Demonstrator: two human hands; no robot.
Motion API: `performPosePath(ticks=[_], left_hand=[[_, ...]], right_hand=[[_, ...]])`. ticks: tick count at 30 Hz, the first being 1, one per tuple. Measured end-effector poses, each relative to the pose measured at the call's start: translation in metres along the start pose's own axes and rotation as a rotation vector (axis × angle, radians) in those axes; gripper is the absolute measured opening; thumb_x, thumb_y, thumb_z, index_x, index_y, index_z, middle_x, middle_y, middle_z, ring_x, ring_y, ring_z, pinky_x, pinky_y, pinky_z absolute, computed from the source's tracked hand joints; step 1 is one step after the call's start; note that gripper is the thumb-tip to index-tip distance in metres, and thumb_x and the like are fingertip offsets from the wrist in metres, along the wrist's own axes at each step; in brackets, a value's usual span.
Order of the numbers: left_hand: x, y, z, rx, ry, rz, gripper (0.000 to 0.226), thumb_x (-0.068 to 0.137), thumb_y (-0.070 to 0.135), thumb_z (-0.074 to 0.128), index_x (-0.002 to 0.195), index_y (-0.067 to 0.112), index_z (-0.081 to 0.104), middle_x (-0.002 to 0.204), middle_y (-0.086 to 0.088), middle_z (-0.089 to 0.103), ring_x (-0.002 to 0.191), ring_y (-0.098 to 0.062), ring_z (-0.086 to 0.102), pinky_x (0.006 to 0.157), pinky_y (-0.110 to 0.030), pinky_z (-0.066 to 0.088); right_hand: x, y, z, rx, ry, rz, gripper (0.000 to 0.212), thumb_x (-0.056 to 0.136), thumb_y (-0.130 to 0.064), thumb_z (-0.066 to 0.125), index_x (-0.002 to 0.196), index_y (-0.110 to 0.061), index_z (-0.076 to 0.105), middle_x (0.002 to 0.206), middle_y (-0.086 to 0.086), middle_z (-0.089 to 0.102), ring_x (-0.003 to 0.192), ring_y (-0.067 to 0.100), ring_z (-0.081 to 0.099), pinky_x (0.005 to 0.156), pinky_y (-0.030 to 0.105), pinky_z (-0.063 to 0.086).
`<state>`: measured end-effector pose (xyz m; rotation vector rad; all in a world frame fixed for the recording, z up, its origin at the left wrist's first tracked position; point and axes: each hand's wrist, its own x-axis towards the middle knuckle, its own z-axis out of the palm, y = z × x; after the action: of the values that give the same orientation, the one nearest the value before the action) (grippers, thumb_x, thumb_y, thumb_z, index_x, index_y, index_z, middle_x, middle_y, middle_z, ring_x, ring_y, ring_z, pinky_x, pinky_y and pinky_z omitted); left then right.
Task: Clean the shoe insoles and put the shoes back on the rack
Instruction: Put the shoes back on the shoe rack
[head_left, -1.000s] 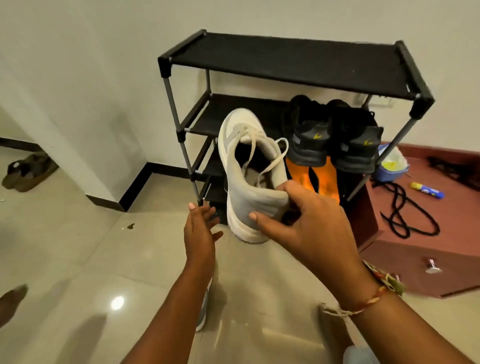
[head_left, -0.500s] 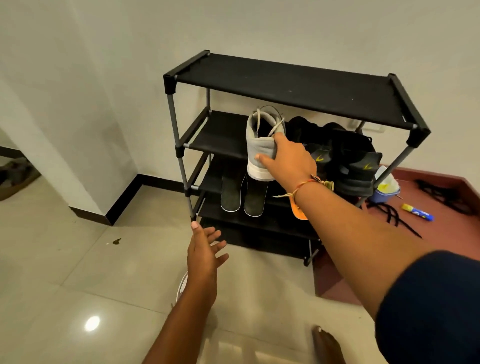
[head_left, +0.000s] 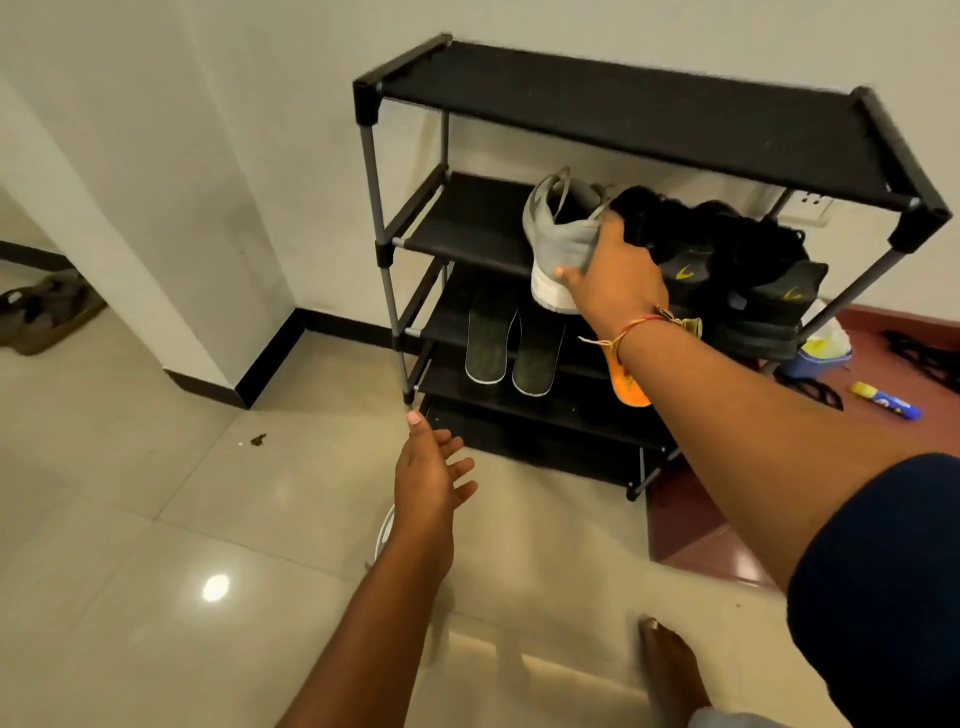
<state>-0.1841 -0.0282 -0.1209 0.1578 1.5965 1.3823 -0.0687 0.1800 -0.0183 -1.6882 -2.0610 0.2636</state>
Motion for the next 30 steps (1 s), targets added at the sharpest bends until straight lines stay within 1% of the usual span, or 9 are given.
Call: performPosePath(ticks=[3,5,8,11,15,18,23,26,30], left_hand=[[-0.005,0.006,-0.002,0.105,-0.019,0.026,0.056,0.105,0.055,0.034,0.139,0.013,0.052,0.13,-0.004,0.063,0.11,-0.023,0.064,0.079,-0.033,0.056],[-0.001,0.009,-0.008,0.246,0.001,0.055,0.046,0.105,0.049,0.043,0.132,0.014,0.055,0.121,-0.005,0.063,0.107,-0.023,0.064,0.084,-0.037,0.058],[0.011,0.008,-0.028,0.522,0.059,0.147,0.028,0.103,0.045,0.051,0.101,0.018,0.058,0.104,-0.006,0.064,0.103,-0.028,0.065,0.094,-0.048,0.055],[0.019,0.006,-0.044,0.776,0.086,0.199,0.036,0.099,0.048,0.056,0.111,0.015,0.062,0.108,-0.009,0.068,0.103,-0.03,0.065,0.093,-0.044,0.055],[0.023,0.005,-0.055,1.005,0.039,0.224,0.043,0.099,0.048,0.058,0.129,0.017,0.059,0.118,-0.003,0.065,0.102,-0.023,0.063,0.087,-0.037,0.054],[0.025,0.002,-0.059,1.139,-0.007,0.242,0.045,0.099,0.046,0.059,0.134,0.018,0.055,0.129,-0.002,0.061,0.101,-0.018,0.056,0.092,-0.038,0.053],[0.035,-0.01,-0.07,1.262,-0.043,0.182,0.042,0.099,0.043,0.06,0.133,0.018,0.055,0.132,0.0,0.059,0.097,-0.018,0.054,0.078,-0.033,0.05],[0.041,-0.019,-0.074,1.309,-0.047,0.141,0.04,0.1,0.043,0.059,0.133,0.021,0.054,0.132,0.002,0.058,0.092,-0.02,0.056,0.073,-0.032,0.046],[0.047,-0.026,-0.072,1.359,-0.064,0.139,0.04,0.1,0.043,0.058,0.133,0.02,0.054,0.13,0.003,0.058,0.092,-0.018,0.055,0.071,-0.03,0.047]], right_hand=[[-0.041,-0.006,0.01,-0.028,0.269,-0.119,0.065,0.087,-0.042,0.066,0.14,-0.016,0.039,0.133,0.012,0.05,0.112,0.034,0.058,0.079,0.04,0.052],[-0.078,-0.007,0.034,0.035,0.259,-0.216,0.047,0.089,-0.044,0.063,0.126,-0.018,0.05,0.123,0.009,0.054,0.104,0.029,0.06,0.075,0.037,0.052],[-0.134,0.002,0.097,0.175,-0.217,-0.096,0.025,0.091,-0.047,0.059,0.101,-0.024,0.06,0.1,0.001,0.065,0.088,0.022,0.062,0.073,0.035,0.053],[-0.18,0.019,0.17,0.21,-0.651,0.019,0.026,0.091,-0.048,0.06,0.088,-0.022,0.065,0.091,-0.001,0.067,0.087,0.022,0.062,0.075,0.03,0.049],[-0.229,0.038,0.243,0.169,-0.956,0.005,0.027,0.095,-0.038,0.056,0.107,-0.017,0.065,0.111,0.006,0.066,0.104,0.028,0.06,0.085,0.032,0.044],[-0.258,0.048,0.286,0.08,-1.072,-0.026,0.035,0.097,-0.033,0.057,0.123,-0.01,0.059,0.129,0.013,0.062,0.118,0.033,0.057,0.096,0.034,0.044],[-0.294,0.043,0.345,-0.041,-1.258,-0.238,0.053,0.095,-0.033,0.061,0.142,-0.012,0.047,0.147,0.012,0.046,0.133,0.03,0.047,0.106,0.036,0.04],[-0.313,0.04,0.372,-0.097,-1.331,-0.337,0.054,0.092,-0.031,0.067,0.136,-0.009,0.044,0.147,0.012,0.044,0.13,0.03,0.048,0.103,0.036,0.039],[-0.328,0.041,0.391,-0.124,-1.388,-0.316,0.076,0.086,-0.03,0.076,0.141,-0.005,0.031,0.143,0.018,0.047,0.126,0.037,0.053,0.098,0.041,0.044]])
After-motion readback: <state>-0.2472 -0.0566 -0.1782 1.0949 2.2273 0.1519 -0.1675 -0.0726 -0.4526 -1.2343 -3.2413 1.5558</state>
